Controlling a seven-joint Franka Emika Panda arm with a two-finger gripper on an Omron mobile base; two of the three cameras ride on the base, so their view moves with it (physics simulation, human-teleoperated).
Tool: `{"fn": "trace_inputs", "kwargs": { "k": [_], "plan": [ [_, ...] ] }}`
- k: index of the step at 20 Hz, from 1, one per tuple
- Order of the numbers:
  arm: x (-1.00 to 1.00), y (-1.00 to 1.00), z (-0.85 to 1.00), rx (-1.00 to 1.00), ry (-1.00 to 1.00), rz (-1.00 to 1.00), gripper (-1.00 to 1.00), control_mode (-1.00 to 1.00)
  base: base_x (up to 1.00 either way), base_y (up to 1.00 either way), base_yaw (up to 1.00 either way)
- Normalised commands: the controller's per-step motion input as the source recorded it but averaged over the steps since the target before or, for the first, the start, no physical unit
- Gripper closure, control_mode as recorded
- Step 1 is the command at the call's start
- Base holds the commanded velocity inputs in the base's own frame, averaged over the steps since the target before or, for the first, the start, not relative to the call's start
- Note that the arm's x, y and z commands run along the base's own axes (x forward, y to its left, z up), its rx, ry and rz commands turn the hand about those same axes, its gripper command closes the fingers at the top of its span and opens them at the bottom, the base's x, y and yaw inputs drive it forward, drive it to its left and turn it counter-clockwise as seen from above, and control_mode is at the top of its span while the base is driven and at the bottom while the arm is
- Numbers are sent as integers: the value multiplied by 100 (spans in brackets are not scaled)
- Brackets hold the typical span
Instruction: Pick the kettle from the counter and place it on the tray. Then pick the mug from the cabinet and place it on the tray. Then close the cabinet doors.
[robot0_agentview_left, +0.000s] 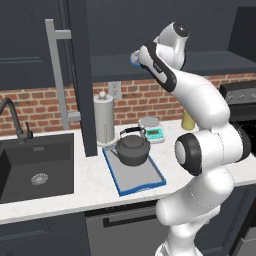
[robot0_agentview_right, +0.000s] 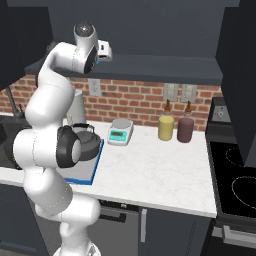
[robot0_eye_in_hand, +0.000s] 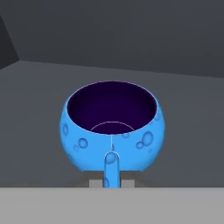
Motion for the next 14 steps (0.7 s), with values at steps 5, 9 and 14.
{"fn": "trace_inputs", "kwargs": {
  "k": [5, 9, 14],
  "plan": [
    [-39, -3, 2, 0, 0, 12, 100, -100, 0, 0, 0],
    [-74, -3, 3, 0, 0, 15, 100, -100, 0, 0, 0],
    [-84, -5, 2, 0, 0, 17, 100, -100, 0, 0, 0]
  ]
}}
